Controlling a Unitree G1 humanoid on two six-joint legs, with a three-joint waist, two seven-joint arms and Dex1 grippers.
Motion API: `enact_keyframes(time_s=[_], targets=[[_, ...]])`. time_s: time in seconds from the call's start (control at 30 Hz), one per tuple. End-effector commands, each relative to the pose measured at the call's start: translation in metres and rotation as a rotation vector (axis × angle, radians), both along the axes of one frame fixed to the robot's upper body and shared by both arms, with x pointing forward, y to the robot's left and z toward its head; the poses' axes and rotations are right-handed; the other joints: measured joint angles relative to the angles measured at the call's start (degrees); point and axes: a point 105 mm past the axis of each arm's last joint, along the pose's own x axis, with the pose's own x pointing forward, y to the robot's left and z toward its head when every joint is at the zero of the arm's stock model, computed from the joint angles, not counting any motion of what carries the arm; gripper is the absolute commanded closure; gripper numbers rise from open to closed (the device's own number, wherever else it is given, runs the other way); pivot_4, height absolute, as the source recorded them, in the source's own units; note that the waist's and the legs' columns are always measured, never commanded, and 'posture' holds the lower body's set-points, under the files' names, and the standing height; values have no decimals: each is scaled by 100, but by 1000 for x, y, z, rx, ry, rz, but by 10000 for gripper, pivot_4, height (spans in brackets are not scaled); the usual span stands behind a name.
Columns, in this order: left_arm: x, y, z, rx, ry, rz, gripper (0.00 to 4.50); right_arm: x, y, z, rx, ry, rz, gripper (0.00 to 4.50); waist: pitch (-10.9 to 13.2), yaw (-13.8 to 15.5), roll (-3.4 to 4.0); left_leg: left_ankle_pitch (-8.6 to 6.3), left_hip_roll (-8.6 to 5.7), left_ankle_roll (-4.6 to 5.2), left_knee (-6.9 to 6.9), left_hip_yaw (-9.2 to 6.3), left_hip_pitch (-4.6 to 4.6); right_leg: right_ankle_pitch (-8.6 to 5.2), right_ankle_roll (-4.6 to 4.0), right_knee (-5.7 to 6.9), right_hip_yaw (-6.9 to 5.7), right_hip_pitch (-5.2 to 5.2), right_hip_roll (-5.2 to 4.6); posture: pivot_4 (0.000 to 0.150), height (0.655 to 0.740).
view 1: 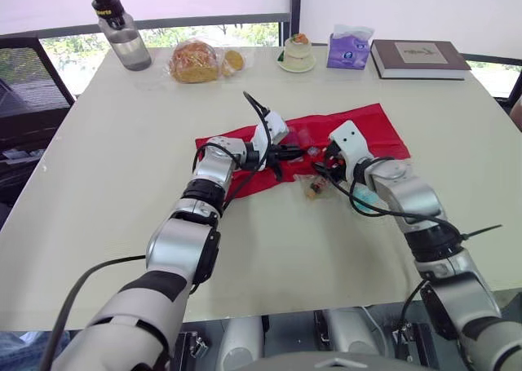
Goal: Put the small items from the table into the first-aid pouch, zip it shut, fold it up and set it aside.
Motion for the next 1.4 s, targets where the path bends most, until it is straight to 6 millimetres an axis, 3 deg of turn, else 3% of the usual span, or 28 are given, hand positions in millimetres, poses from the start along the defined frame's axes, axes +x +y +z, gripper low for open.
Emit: enact_keyframes(time_s=[0.03, 0.2, 0.23, 0.3, 0.4, 0.5, 0.8, 1.0, 1.23, 1.4], targets=[[5, 4, 15, -27, -43, 17, 45000, -24, -14, 35, 67, -125, 85, 11741, 0, 12, 0, 0, 0, 0, 0, 0, -1, 0, 0, -2, 0, 0, 0, 1500, 7387], [6, 8, 14, -26, -42, 32, 45000, -53, -58, 52, 82, -172, 107, 11741, 0, 27, 0, 0, -1, 0, 2, 3, -1, 0, 1, -5, 2, 2, -1, 1500, 7387], [6, 9, 13, -25, -41, 33, 45000, -64, -67, 56, 75, -189, 143, 6432, 0, 30, -1, 0, -1, 0, 1, 2, -1, 0, 1, -5, 1, 2, -1, 1500, 7387], [6, 10, 13, -25, -41, 33, 45000, -83, -74, 62, 84, -211, 220, 822, 0, 34, -1, 0, -1, 0, 0, -1, 1, -1, 1, -5, 0, 4, 1, 1500, 7387], [6, 10, 12, -23, -39, 34, 45000, -107, -94, 68, 138, -157, 273, 822, 0, 5, -1, 0, 0, 0, -1, 2, 6, -1, 2, -4, 3, 6, 2, 1500, 7387], [6, 12, 11, -22, -38, 39, 45000, -127, -121, 88, 147, -154, 286, 822, 1, 22, 0, 0, -1, 0, 3, 2, 5, -1, 2, -5, 4, 8, 0, 1500, 7387], [6, 15, 9, -16, -35, 44, 45000, -160, -176, 113, 69, -127, 215, 822, 0, 24, -4, 0, 1, 0, 3, 2, 9, -2, 4, -6, 5, 10, 3, 1500, 7387], [6, 17, 8, -13, -36, 46, 45000, -164, -185, 119, 34, -110, 218, 822, 1, 14, -4, 0, 0, 0, 4, 5, 12, -6, 11, -6, 9, 10, 2, 1500, 7387], [7, 17, 9, -17, -44, 56, 45000, -156, -169, 114, 50, -101, 286, 822, 1, 14, -4, 0, 0, 0, 4, 6, 10, -6, 10, -7, 9, 10, 2, 1500, 7387], [5, 15, 3, -12, -32, 42, 45000, -137, -149, 103, 31, -107, 372, 822, 1, 18, -4, 0, 0, 0, 5, 6, 11, -6, 11, -5, 9, 9, 1, 1500, 7387]])
